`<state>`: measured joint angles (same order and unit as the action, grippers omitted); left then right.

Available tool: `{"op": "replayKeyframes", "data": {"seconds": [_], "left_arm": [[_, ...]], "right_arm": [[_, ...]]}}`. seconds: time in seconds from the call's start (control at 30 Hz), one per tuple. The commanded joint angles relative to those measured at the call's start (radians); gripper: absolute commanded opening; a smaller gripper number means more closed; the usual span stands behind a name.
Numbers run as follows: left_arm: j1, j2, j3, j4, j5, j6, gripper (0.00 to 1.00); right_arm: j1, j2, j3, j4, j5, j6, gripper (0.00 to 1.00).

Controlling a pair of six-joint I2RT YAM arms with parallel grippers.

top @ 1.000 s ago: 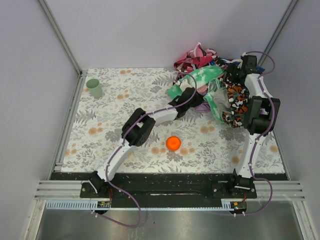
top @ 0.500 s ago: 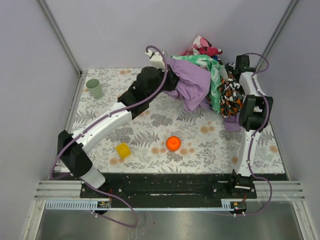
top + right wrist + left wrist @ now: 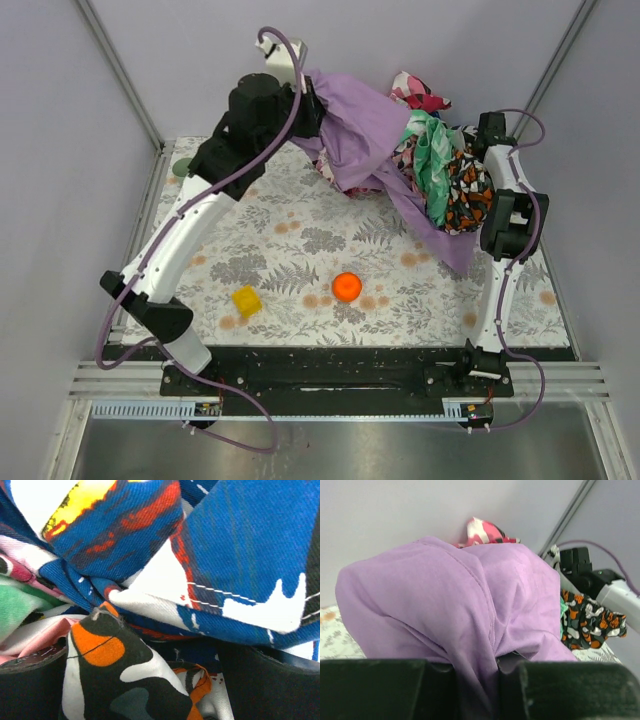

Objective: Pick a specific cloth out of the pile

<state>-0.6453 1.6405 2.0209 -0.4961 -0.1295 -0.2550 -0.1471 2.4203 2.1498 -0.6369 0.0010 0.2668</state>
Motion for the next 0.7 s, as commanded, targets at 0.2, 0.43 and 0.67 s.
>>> {"op": "replayKeyframes", "data": {"seconds": [0.2,0.43,0.67], "left_arm": [[0.058,-0.153,0.292,0.301,-0.212,0.166,0.0],[0.119,-0.146,0.371,0.321,-0.285,0.232,0.0],[0.133,-0.142,0.361,0.353,-0.367,0.316,0.0]], "right_arm": [[-0.083,0.074,0.001,-0.024,0.266,-0.043,0.95],[-0.089,0.077,0.004,-0.033,0.254,-0.04,0.96],[-0.091,0.076,0.002,-0.032,0.251,-0.038,0.96]]}}
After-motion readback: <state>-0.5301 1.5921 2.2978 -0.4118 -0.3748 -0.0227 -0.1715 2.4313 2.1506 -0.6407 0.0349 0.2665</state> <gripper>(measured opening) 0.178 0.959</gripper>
